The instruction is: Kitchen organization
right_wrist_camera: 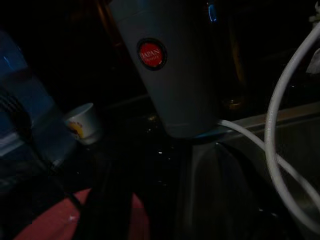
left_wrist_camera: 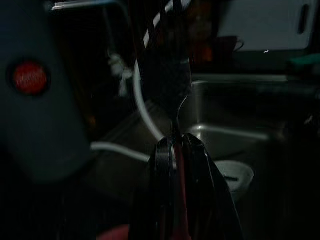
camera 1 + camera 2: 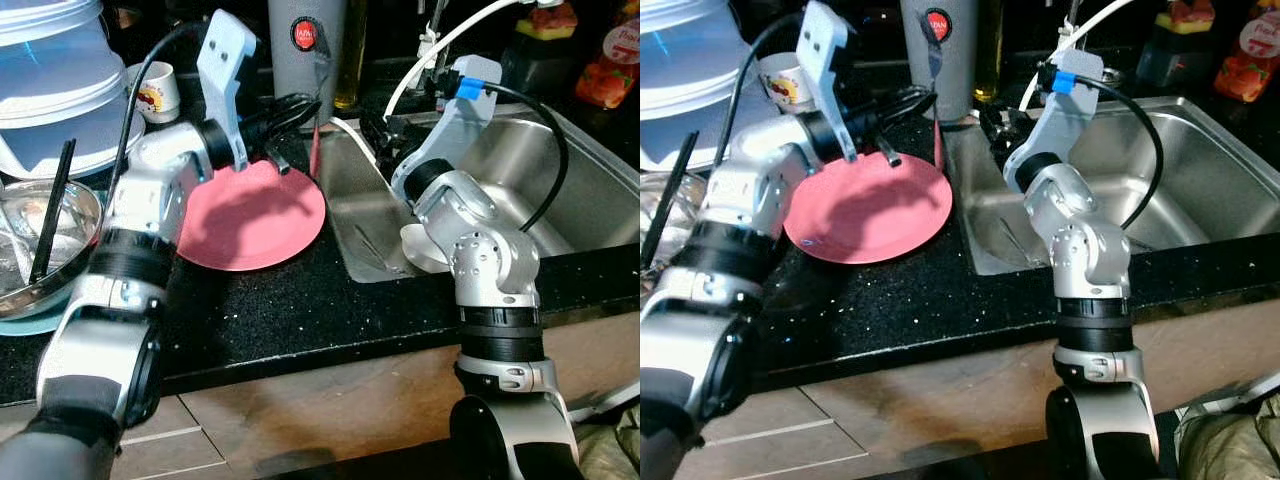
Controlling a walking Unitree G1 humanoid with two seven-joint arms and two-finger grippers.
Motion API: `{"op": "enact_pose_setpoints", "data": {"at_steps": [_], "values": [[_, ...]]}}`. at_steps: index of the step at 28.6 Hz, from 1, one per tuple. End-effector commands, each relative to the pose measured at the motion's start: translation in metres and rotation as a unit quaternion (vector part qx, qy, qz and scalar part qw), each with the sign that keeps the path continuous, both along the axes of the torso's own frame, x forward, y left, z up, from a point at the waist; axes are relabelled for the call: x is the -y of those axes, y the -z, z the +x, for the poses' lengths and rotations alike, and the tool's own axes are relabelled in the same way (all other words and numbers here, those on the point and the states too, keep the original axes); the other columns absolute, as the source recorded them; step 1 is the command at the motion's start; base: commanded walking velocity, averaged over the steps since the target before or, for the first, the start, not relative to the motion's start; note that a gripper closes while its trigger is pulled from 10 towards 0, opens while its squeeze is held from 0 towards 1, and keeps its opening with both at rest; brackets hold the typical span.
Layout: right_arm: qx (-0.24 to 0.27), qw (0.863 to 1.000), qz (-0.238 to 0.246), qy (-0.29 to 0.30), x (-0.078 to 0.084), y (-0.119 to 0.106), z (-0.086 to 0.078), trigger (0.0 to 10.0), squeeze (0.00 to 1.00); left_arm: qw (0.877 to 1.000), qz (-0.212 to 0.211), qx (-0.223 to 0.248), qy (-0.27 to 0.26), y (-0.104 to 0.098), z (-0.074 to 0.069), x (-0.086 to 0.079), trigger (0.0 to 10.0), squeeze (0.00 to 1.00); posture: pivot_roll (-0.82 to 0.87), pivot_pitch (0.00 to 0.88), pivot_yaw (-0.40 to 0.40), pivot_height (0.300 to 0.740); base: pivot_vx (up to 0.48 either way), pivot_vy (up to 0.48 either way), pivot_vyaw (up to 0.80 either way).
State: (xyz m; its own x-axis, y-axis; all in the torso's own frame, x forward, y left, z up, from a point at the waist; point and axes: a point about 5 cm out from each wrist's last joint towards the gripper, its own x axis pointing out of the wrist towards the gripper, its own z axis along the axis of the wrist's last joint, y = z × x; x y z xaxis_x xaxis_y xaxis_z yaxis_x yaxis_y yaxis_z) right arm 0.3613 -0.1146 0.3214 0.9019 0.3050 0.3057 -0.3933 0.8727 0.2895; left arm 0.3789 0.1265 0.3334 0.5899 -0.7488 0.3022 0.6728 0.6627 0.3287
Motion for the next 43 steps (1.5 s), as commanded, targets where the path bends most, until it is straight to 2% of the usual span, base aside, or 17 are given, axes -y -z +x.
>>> {"op": "enact_pose_setpoints", "data": {"at_steps": [1,4,13,14,17,21,31,32,33,43], "values": [[0.013,1.000,0.016,-0.016,-0.005,-0.009,-0.004,10.0,1.00,1.000,0.007,0.000,-0.005,0.004,-0.003,0.003,0.0,0.09,0.02,0.127,0.005,0.740,0.000,0.000,0.00],[0.024,0.999,0.019,-0.037,-0.009,-0.015,-0.008,10.0,1.00,1.000,0.006,-0.005,-0.014,0.011,-0.005,0.004,0.0,0.09,0.02,0.125,0.008,0.740,0.000,0.000,0.00],[0.083,0.992,0.016,-0.092,-0.026,-0.031,-0.023,10.0,1.00,1.000,0.002,-0.007,-0.011,0.010,-0.007,0.006,0.0,0.04,0.02,0.122,0.007,0.740,0.000,0.000,0.00],[0.092,0.991,0.006,-0.101,-0.030,-0.032,-0.026,10.0,0.00,1.000,0.000,-0.008,-0.008,0.010,-0.008,0.007,0.0,0.00,0.02,0.122,0.007,0.740,0.000,0.000,0.00],[0.111,0.986,0.008,-0.125,-0.036,-0.036,-0.033,10.0,0.00,1.000,-0.004,-0.010,-0.009,0.010,-0.009,0.008,0.0,0.00,0.03,0.124,0.012,0.740,0.000,0.000,0.00],[0.120,0.984,0.015,-0.132,-0.036,-0.039,-0.036,10.0,0.00,1.000,-0.005,-0.013,-0.010,0.011,-0.010,0.008,0.0,0.00,0.02,0.125,0.015,0.740,0.000,0.000,0.00],[0.135,0.980,-0.025,-0.143,-0.045,-0.036,-0.041,10.0,0.00,1.000,0.000,-0.012,-0.003,0.011,-0.011,0.014,0.0,0.00,0.02,0.123,0.013,0.740,0.000,0.000,0.00],[0.136,0.980,-0.035,-0.139,-0.046,-0.034,-0.041,10.0,0.00,1.000,0.002,-0.009,0.002,0.010,-0.012,0.016,3.6,0.00,0.02,0.123,0.013,0.740,0.000,0.000,0.00],[0.135,0.980,-0.050,-0.134,-0.047,-0.032,-0.040,10.0,0.00,1.000,0.005,-0.004,0.009,0.010,-0.014,0.019,10.0,0.00,0.02,0.123,0.013,0.740,0.000,0.000,0.00],[0.121,0.985,-0.058,-0.111,-0.045,-0.026,-0.034,10.0,0.00,0.999,0.003,0.016,0.035,0.007,-0.021,0.026,10.0,0.00,0.03,0.104,0.009,0.740,0.000,0.000,0.00]]}}
